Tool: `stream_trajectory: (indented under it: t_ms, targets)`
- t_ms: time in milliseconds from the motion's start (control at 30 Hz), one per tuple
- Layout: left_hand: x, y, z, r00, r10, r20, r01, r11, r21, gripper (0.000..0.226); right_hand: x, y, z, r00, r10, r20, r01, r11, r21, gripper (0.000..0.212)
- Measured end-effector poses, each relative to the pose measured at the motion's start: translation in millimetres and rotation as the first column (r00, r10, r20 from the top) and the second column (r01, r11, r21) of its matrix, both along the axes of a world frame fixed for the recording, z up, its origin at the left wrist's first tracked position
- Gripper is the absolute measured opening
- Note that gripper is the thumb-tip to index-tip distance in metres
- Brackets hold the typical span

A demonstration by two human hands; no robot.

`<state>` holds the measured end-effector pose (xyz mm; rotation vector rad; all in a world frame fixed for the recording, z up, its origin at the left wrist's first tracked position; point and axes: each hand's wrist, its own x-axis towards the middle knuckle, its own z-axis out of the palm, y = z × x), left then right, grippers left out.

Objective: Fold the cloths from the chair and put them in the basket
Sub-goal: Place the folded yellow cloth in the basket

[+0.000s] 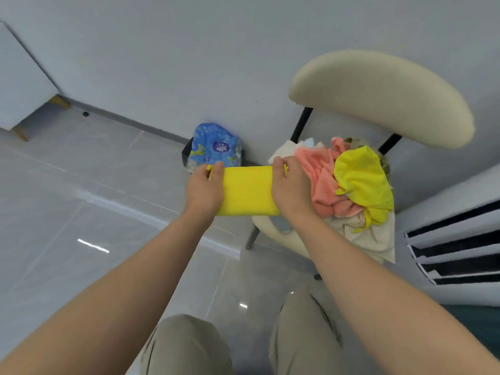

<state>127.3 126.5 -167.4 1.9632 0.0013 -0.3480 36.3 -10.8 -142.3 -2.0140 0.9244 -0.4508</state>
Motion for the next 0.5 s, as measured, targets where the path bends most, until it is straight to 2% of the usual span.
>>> stream_trajectory:
  t_ms: [100, 233, 333, 500]
  targets:
    - [20.3, 47.3, 80.6, 0.999, 0.033, -0.012, -0.033, 0.999, -0.019, 0.024, 29.8, 38.4, 71.4, 0.997, 0.07, -0.042, -0.069, 0.997, 0.037, 0.03]
    - [40.4, 118.4, 201.5, 0.996, 0.092, -0.02, -0.092, 0.996, 0.002, 0.022, 59.7, 101.7, 177.7, 0.989, 0.138, -0.055, -0.135, 0.989, 0.061, 0.03]
    - [51.4, 168.1, 268.2, 0.99, 0.134, -0.037, -0.133, 0.991, 0.02, 0.022, 76.9, 145.5, 236.9, 0.986, 0.161, -0.051, -0.158, 0.986, 0.058, 0.033]
    - [87.4, 256.3, 330.9, 0.986, 0.166, -0.016, -0.165, 0.985, 0.04, 0.038, 116.6, 223.8, 307.5, 0.969, 0.246, -0.007, -0.245, 0.966, 0.077, 0.031]
